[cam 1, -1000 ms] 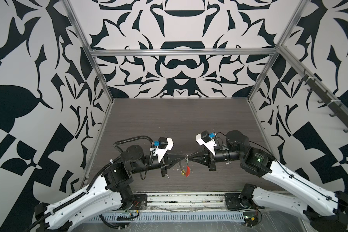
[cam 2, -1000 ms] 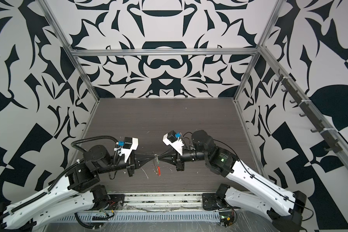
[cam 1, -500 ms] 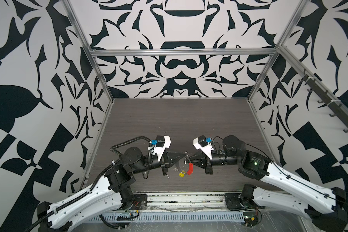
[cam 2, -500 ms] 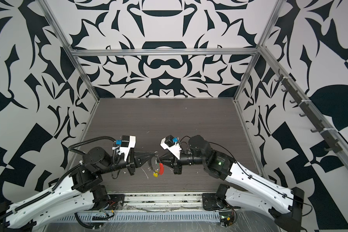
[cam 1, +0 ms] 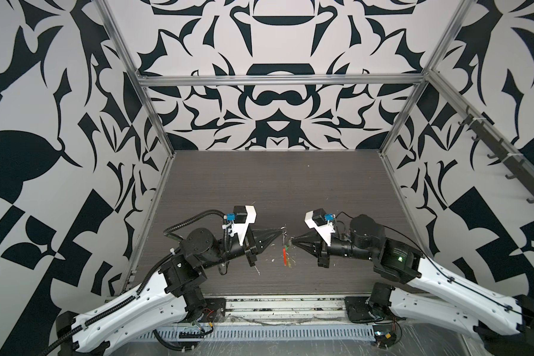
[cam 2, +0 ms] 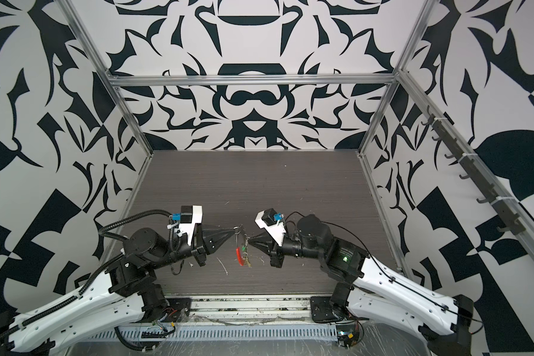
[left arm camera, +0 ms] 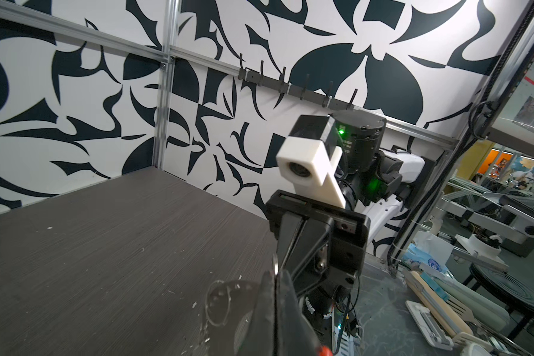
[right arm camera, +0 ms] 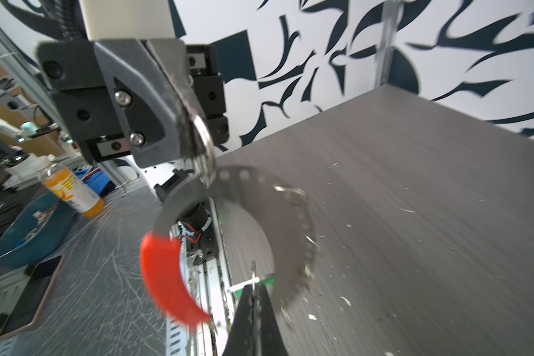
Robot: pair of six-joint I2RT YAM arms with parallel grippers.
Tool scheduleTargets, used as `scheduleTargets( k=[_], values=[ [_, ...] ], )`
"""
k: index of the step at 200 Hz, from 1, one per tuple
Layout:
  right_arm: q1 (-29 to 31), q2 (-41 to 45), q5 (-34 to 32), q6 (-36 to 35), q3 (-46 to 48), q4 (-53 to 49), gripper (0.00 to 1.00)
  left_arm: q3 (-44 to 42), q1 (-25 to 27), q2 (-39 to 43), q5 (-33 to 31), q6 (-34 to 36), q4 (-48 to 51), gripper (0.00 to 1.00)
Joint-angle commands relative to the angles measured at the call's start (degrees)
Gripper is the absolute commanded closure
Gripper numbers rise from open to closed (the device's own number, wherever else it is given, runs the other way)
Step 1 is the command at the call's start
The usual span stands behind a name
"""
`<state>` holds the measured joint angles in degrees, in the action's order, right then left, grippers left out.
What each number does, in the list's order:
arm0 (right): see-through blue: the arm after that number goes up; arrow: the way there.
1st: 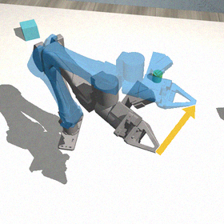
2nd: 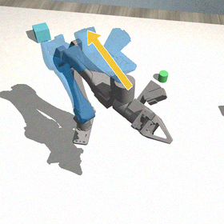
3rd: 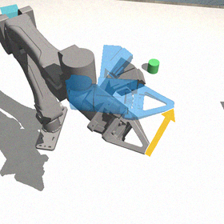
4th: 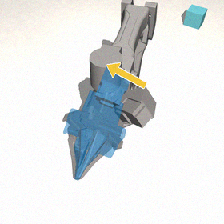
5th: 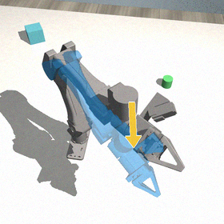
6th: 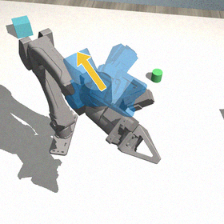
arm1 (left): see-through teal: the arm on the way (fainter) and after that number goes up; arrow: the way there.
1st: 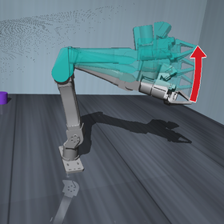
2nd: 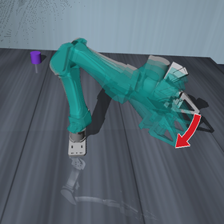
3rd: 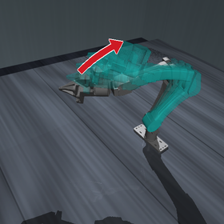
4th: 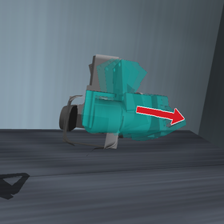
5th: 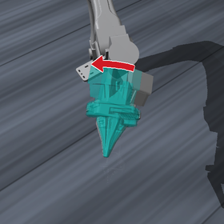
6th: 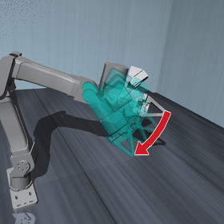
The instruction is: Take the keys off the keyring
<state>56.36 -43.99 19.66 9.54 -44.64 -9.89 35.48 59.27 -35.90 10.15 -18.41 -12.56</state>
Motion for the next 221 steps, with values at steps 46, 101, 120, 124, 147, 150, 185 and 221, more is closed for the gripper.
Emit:
scheduleTargets(
  k=[46,101,120,124,147,150,185,221],
  values=[
    [-0.49,2.44,-20.69,0.86,1.45,-3.71,1.00,-3.29,0.10,4.26,-10.95,-1.14,3.41,1.00],
    [-21.28,-18.04,-4.45,11.28,9.99,8.22,1.00,-6.12,0.12,6.16,-13.85,-3.06,3.22,1.00],
    [-22.82,-25.28,-4.43,11.68,10.04,10.77,1.00,-6.62,0.16,6.80,-14.09,-3.55,3.49,1.00],
    [-23.21,-26.78,-4.68,12.03,9.94,11.01,1.00,-6.72,0.15,6.87,-14.11,-3.69,3.49,1.00],
    [-24.96,-34.35,-3.90,13.42,9.11,12.44,1.00,-7.17,0.20,7.00,-14.53,-3.92,3.24,1.00],
    [-24.99,-34.99,-3.70,13.57,9.14,12.82,1.00,-7.23,0.22,7.00,-14.60,-3.98,3.19,1.00],
    [-25.68,-37.77,-6.15,14.84,9.75,13.99,1.00,-7.91,0.10,6.75,-15.03,-4.52,2.30,1.00],
    [-25.86,-36.35,-10.19,14.57,9.57,11.83,0.72,-8.34,0.14,5.94,-15.23,-4.95,1.23,1.00]
  ],
)
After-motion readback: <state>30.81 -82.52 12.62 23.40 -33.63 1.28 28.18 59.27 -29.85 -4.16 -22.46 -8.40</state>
